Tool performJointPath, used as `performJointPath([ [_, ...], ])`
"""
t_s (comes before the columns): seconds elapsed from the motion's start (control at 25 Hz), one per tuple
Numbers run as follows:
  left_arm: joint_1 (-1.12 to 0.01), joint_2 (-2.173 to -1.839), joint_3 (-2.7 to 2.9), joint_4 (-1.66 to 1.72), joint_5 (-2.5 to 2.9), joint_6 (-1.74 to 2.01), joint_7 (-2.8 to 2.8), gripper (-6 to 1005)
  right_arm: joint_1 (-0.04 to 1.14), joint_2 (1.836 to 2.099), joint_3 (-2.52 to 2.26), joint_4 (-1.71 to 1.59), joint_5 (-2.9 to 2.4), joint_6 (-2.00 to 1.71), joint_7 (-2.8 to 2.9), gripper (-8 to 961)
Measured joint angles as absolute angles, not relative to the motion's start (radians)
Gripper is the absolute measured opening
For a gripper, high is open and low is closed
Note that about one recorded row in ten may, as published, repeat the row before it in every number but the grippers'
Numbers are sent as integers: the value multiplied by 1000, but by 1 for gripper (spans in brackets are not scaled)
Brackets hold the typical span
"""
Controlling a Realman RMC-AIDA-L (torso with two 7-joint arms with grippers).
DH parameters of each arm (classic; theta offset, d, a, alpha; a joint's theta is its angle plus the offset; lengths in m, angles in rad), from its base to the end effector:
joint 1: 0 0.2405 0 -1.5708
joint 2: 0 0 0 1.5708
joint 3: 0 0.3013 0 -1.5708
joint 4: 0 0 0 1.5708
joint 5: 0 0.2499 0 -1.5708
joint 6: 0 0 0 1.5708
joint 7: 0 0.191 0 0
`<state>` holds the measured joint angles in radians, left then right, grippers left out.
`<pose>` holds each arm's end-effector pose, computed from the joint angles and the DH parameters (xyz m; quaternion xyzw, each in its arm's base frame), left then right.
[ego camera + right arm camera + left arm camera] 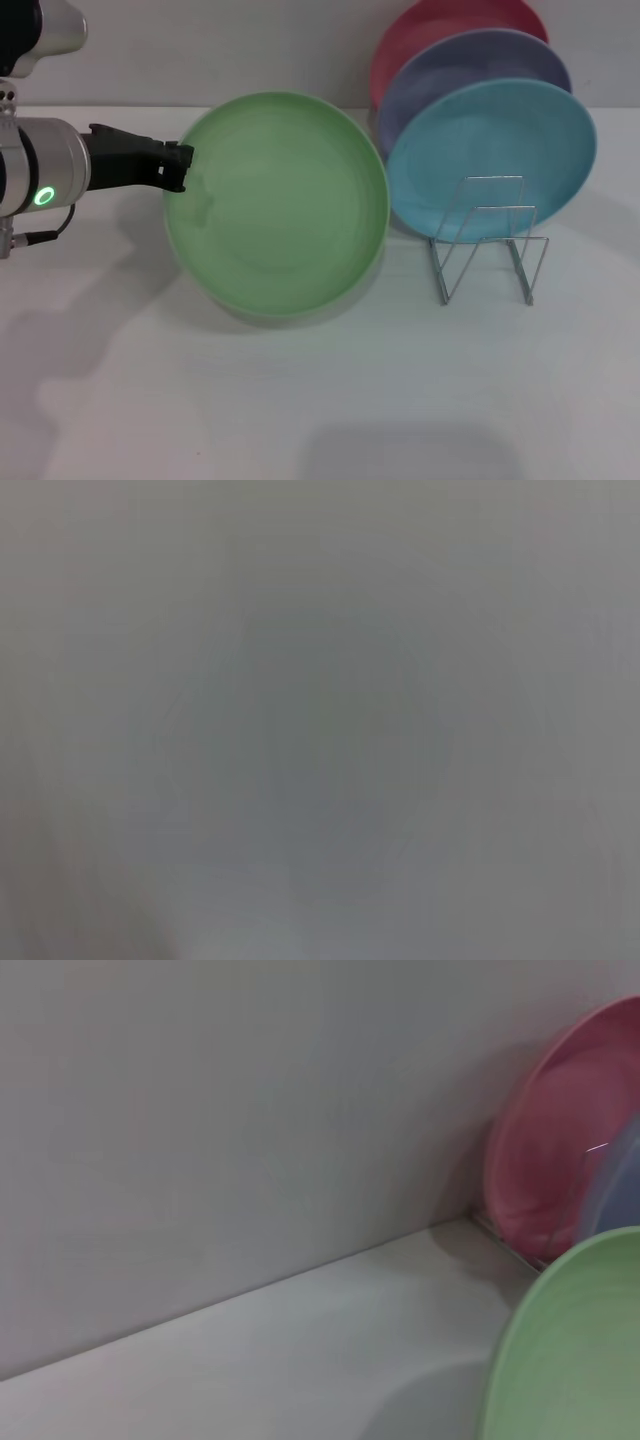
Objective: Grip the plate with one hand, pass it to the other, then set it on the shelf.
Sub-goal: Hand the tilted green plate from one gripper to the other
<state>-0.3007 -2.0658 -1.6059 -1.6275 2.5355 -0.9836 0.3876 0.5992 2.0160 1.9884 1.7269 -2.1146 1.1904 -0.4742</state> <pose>-0.2024 0.4454 -0.0235 -0.8655 -0.3242 -0.0483 0.3788 0.0479 0.4739 0.0892 -0.8819 0.2428 0.2530 0.3151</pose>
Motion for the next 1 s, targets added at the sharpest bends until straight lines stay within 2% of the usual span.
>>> performJointPath([
  [0.6,-301,-2063,-1608,-1637,2536,-982,389,38,678,2014,1959,1709,-2237,1279,-402,819],
  [1.0,-306,-2064,-1606,-1633,2536,-980,401,38,844,2003,1946,1462,-2350,1469,-355,820],
])
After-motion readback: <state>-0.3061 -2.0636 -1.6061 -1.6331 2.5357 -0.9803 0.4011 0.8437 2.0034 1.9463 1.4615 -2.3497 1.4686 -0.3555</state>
